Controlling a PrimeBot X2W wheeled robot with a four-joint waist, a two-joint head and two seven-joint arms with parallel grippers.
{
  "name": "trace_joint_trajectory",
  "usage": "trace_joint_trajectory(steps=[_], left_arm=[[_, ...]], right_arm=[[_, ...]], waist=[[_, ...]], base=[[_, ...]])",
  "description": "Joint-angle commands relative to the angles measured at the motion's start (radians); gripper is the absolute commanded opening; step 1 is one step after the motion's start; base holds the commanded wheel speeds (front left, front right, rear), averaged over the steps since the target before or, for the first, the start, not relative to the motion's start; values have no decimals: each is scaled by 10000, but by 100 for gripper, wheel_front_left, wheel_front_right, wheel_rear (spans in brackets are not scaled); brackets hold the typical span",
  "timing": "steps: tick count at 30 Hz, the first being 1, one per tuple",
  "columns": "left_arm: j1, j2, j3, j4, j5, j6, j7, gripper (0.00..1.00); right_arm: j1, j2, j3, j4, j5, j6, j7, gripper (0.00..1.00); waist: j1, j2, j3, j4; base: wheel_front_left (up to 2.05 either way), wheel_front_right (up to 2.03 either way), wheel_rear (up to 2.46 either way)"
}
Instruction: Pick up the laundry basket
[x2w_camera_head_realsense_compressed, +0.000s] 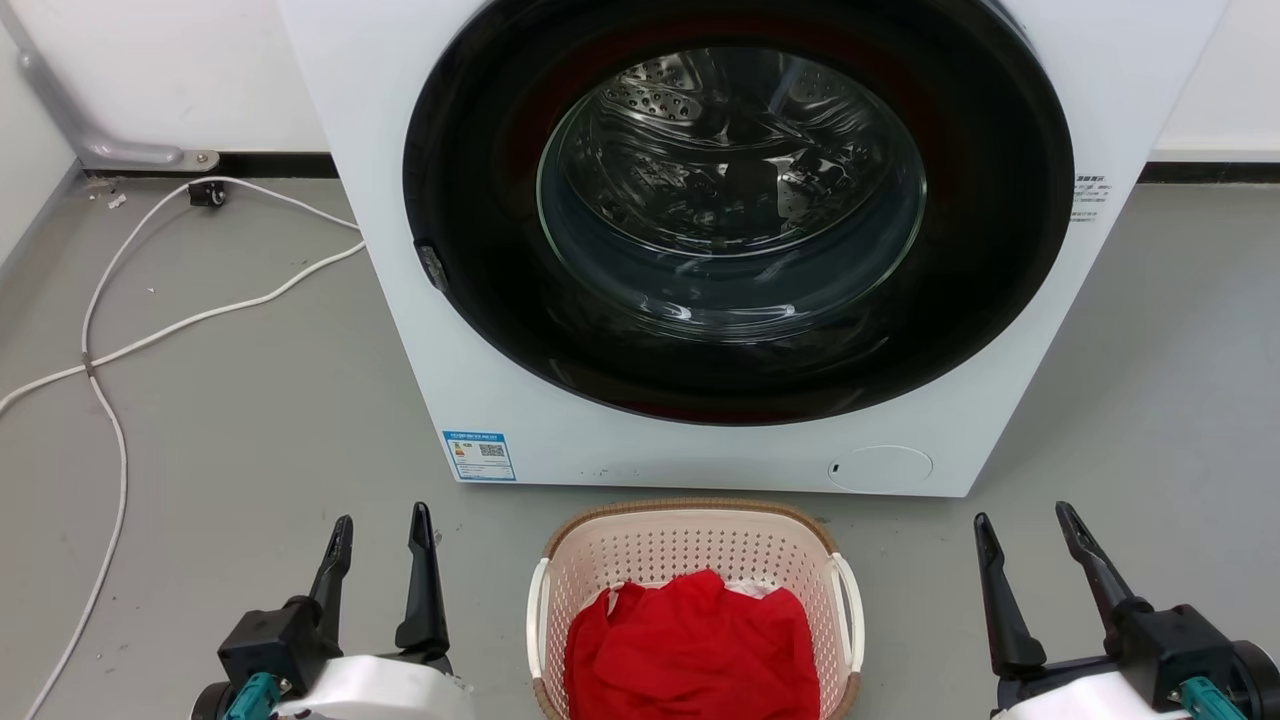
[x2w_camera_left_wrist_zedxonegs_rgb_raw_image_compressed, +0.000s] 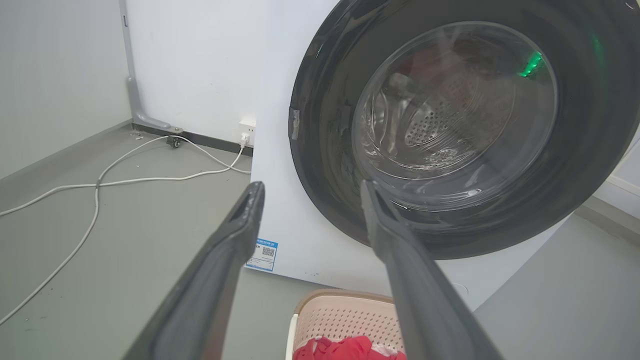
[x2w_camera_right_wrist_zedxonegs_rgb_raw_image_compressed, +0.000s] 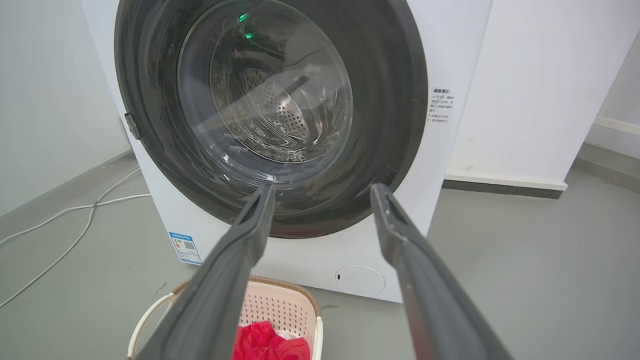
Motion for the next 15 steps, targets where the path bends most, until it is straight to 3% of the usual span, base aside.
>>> trace_joint_trajectory(steps=[1,15], left_arm=[[83,32,-17,-67,262,30,-105,100],[235,34,-92,6,1246,168,-360,100]], right_arm=[[99,-26,32,-106,-266,-3,-98,100],[250,-26,66,-173,-1346,-3,-352,100]], waist=[[0,0,-12,3],[0,0,-42,3]], base=[[0,0,0],[0,0,0]])
